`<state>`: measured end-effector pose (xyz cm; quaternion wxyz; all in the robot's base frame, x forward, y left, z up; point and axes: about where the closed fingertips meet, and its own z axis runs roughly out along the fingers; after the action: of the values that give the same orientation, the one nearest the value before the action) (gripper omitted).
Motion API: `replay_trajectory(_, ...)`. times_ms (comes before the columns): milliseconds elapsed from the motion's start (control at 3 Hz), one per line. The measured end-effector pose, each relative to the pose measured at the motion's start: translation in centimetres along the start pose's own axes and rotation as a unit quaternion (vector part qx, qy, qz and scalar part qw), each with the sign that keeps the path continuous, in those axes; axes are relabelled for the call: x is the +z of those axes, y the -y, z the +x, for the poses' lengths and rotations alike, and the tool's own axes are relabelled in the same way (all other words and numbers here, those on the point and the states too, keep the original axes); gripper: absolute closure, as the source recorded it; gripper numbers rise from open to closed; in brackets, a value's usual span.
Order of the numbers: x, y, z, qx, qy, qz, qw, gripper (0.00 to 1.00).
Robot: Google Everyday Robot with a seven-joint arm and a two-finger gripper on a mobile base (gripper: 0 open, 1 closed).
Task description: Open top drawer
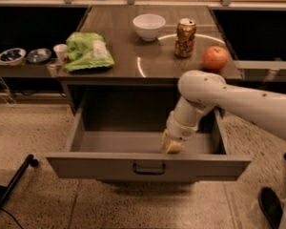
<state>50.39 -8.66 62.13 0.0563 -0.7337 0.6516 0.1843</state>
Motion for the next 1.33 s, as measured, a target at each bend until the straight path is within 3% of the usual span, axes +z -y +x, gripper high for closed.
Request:
replay_trajectory(333, -0.2, -3.3, -1.0, -0.018, 0.019, -0.034, 0.9991, 1.00)
replay_trajectory(667, -0.2, -3.3, -1.0, -0.018, 0.019, -0.034, 0.9991, 1.00)
replay_trajectory(1000, -1.6, -7.3, -2.0, -0.055, 0.048, -0.061, 0.9955, 1.00)
replay_trajectory(1333, -1.6, -7.2, -2.1, -0.056, 0.049, -0.061, 0.9954, 1.00)
